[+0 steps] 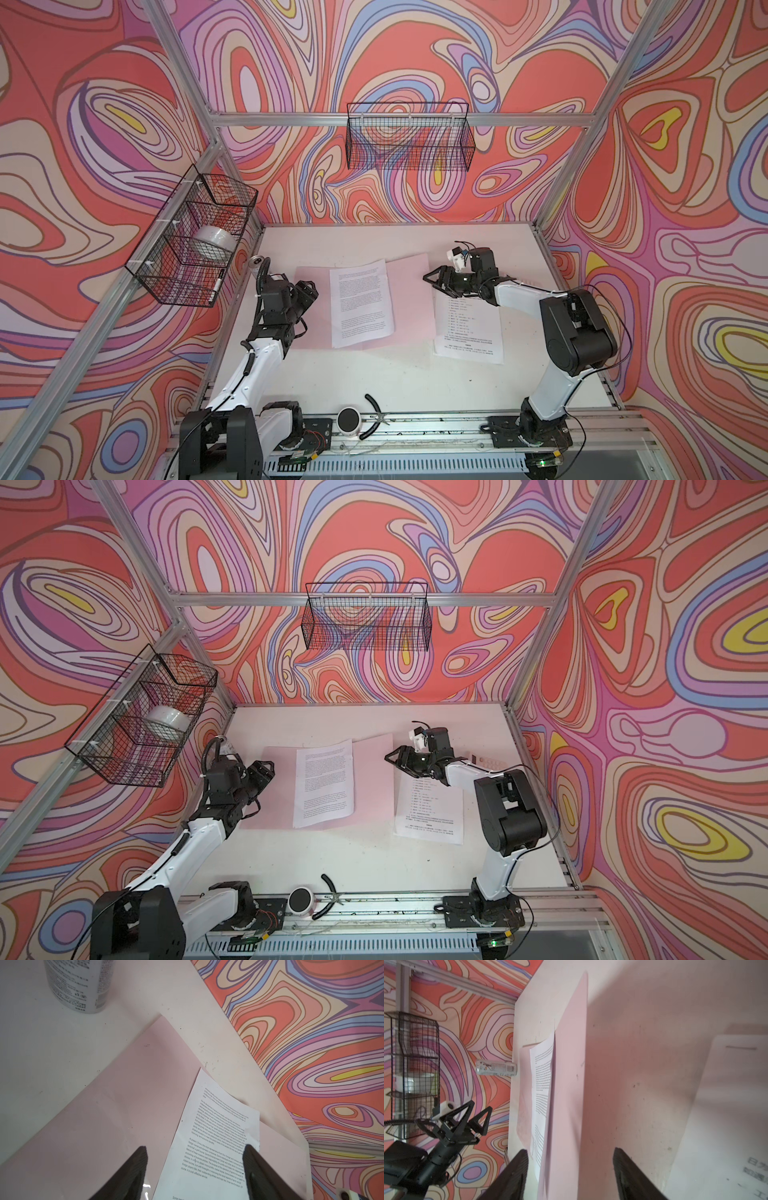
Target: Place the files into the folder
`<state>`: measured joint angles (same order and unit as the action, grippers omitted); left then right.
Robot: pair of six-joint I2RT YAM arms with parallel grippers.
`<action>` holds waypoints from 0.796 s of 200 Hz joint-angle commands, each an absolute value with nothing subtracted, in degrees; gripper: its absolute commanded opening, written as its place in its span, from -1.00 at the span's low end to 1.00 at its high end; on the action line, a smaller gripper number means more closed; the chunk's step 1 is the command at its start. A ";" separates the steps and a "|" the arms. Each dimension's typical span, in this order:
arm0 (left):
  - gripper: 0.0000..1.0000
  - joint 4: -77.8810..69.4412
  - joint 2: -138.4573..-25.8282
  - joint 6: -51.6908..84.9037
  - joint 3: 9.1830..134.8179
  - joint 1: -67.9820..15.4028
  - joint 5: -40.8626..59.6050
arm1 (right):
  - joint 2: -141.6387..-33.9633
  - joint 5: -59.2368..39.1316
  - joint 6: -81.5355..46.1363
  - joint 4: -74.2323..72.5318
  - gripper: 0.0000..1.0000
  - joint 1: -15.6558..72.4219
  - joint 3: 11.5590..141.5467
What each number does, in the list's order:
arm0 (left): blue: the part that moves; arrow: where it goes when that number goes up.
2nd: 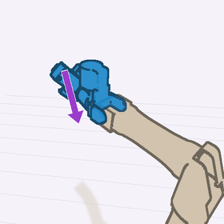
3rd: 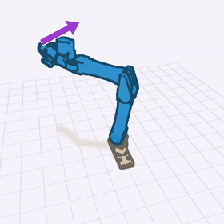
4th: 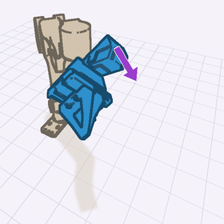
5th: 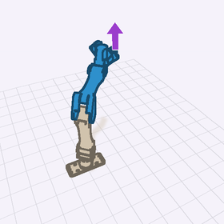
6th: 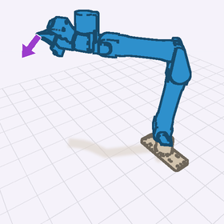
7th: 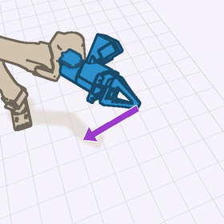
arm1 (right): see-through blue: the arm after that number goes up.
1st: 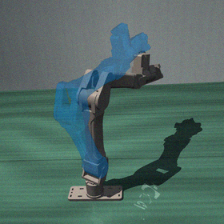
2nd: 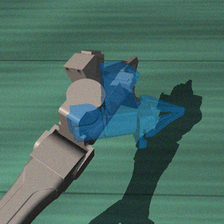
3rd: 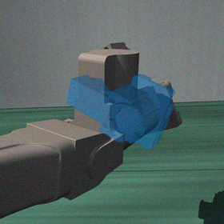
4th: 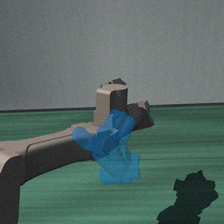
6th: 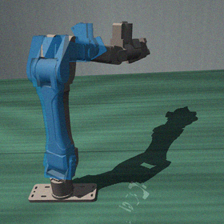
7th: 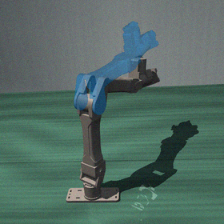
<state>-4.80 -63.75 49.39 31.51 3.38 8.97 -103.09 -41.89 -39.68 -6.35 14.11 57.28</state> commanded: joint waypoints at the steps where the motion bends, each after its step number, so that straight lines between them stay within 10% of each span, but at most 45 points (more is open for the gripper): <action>1: 0.45 -8.40 -64.84 51.15 31.10 3.67 12.07 | -102.97 -46.02 -40.95 -8.96 0.11 14.33 56.60; 49: 0.43 -8.28 -68.29 50.23 33.27 5.47 15.26 | -102.83 -45.80 -38.15 -0.95 -0.41 14.77 57.38; 62: 0.44 -9.16 -69.30 49.59 34.09 6.39 16.88 | -102.66 -44.80 -35.82 1.88 -1.00 14.68 57.83; 159: 0.47 -1.45 -73.96 39.02 42.06 10.27 22.55 | -104.38 -43.25 -14.67 30.76 -1.00 2.95 70.66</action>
<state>-3.46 -72.93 41.47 42.02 9.85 21.69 -103.20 -46.19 -20.05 22.11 6.04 71.26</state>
